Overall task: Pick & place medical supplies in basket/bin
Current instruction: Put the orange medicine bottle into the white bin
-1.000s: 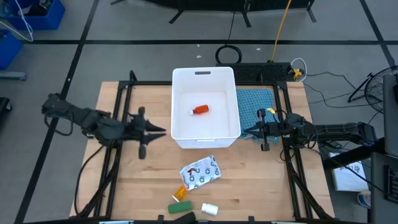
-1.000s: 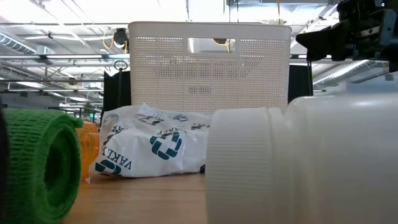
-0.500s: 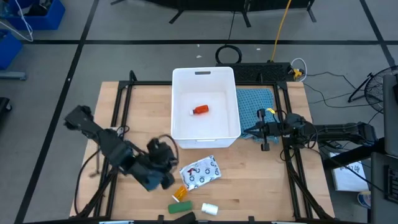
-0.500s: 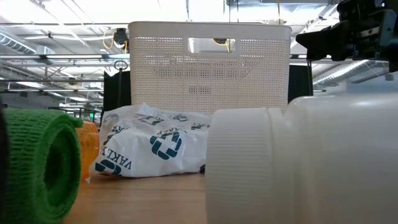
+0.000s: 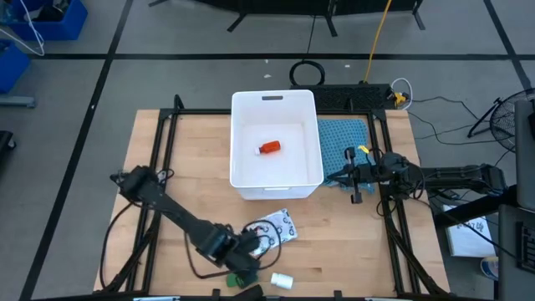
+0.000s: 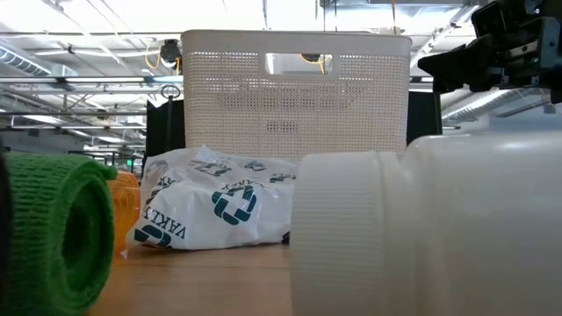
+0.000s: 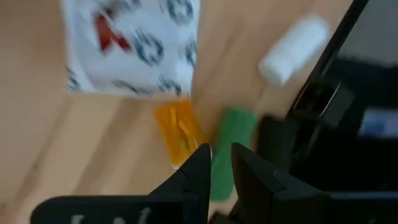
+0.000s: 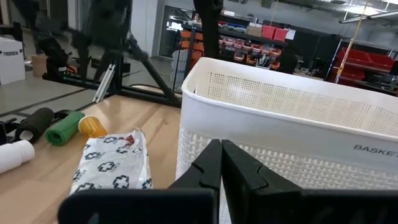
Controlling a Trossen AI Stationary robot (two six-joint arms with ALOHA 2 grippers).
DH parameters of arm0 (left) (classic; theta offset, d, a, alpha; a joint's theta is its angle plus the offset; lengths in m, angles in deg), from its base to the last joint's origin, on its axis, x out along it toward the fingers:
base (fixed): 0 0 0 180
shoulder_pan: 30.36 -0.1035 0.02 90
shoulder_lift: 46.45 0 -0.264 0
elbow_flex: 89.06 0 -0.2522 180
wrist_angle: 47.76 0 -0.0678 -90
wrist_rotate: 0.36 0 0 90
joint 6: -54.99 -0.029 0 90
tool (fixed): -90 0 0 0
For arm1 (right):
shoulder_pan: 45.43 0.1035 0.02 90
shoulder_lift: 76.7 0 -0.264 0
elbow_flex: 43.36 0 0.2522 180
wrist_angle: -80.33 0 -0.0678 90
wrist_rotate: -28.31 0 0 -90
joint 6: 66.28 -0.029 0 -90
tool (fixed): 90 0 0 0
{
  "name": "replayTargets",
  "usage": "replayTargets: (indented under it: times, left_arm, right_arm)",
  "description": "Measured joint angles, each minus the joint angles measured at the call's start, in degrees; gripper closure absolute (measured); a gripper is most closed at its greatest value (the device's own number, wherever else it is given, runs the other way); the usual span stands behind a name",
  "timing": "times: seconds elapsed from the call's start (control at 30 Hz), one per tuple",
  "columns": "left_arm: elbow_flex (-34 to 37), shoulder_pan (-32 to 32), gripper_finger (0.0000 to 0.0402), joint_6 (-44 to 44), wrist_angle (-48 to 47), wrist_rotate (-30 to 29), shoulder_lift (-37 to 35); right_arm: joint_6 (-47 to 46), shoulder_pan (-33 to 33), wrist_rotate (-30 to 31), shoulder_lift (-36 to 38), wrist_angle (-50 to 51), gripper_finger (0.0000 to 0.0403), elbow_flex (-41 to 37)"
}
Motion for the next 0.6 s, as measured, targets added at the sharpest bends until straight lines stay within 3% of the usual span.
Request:
replayTargets:
  times: [0.13, 0.4, 0.6]
  left_arm:
    - [0.1, -0.8, 0.0335, -2.1, 0.0, 4.3, 1.8]
    - [0.1, -2.7, 0.0331, -0.8, 0.5, -0.7, 1.7]
    - [1.7, -2.7, 0.0261, -0.4, 2.2, -0.8, 1.8]
  right_arm:
    - [0.1, 0.0, 0.0, 0.0, -0.1, 0.0401, 0.0]
    - [0.2, 0.0, 0.0, 0.0, -1.8, 0.0401, 0.0]
    - [0.2, 0.0, 0.0, 0.0, -1.7, 0.0402, 0.0]
